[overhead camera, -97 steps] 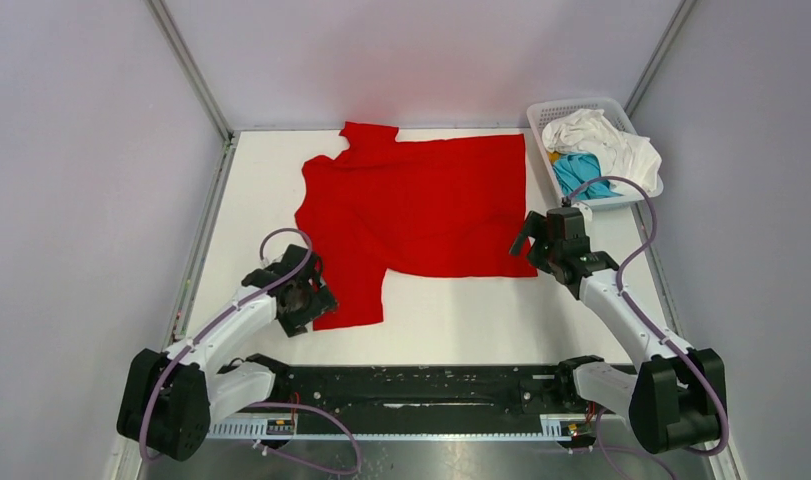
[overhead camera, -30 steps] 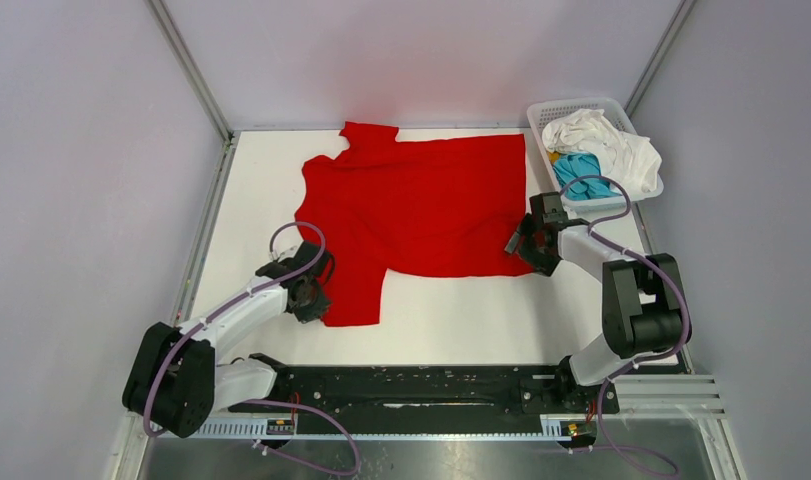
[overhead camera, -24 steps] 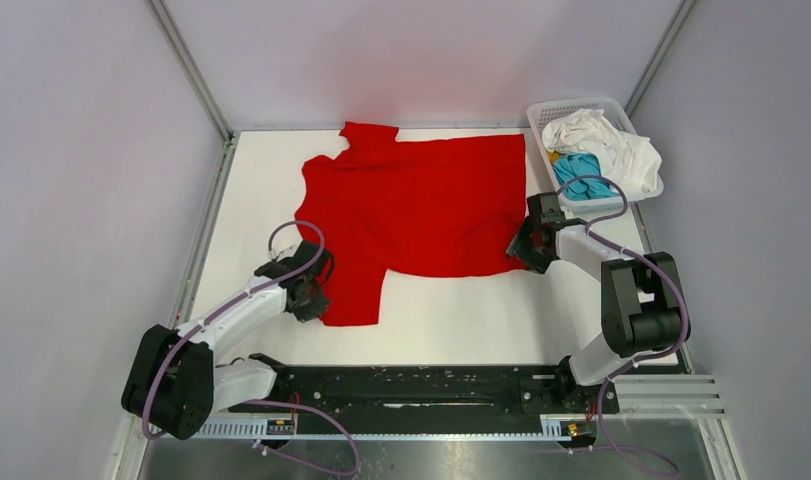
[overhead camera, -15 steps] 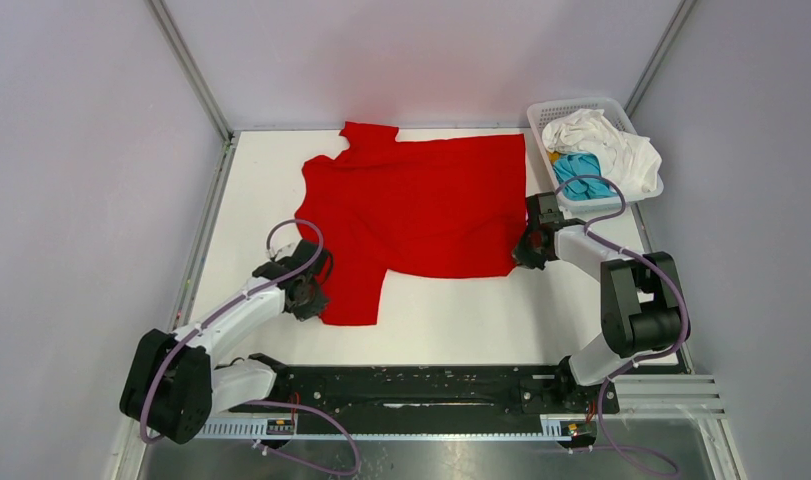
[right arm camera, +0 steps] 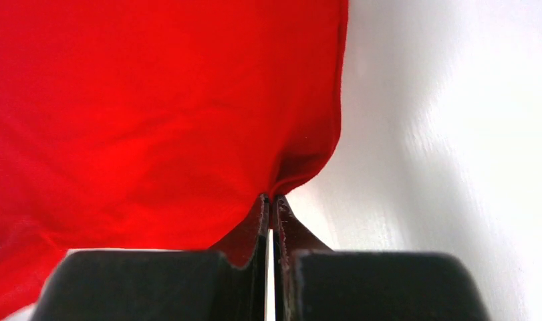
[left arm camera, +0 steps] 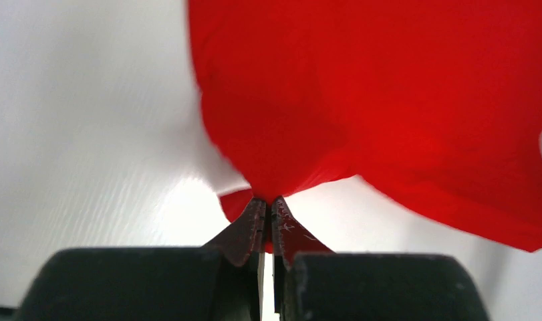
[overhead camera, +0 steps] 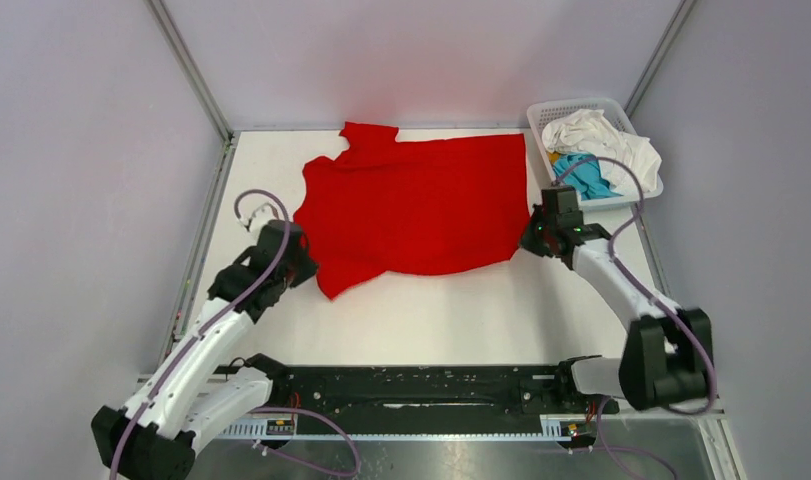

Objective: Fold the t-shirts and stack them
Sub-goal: Flatten out the tshirt

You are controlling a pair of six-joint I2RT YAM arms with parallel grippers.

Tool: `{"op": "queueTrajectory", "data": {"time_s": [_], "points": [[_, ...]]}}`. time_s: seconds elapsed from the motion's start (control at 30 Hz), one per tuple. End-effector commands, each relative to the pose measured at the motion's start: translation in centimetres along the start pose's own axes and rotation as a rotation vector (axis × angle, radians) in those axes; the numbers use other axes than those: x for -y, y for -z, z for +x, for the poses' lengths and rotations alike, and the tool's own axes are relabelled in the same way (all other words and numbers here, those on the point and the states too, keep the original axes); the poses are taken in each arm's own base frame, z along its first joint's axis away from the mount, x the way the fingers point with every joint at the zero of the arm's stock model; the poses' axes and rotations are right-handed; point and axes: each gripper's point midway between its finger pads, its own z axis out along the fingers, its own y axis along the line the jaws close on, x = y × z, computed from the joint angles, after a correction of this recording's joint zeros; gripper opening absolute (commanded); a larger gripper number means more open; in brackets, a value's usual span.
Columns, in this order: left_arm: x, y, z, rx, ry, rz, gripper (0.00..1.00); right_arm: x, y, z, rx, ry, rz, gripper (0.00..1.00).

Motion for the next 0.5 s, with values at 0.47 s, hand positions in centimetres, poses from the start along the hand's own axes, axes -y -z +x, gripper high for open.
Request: {"op": "queueTrajectory", "data": {"time_s": [0.47], "points": [[8.0, 36.8, -21.7, 0.876, 0.091, 0.81, 0.0, -6.3, 34.0, -9.8, 0.728, 0.135, -0.515, 0.0]]}}
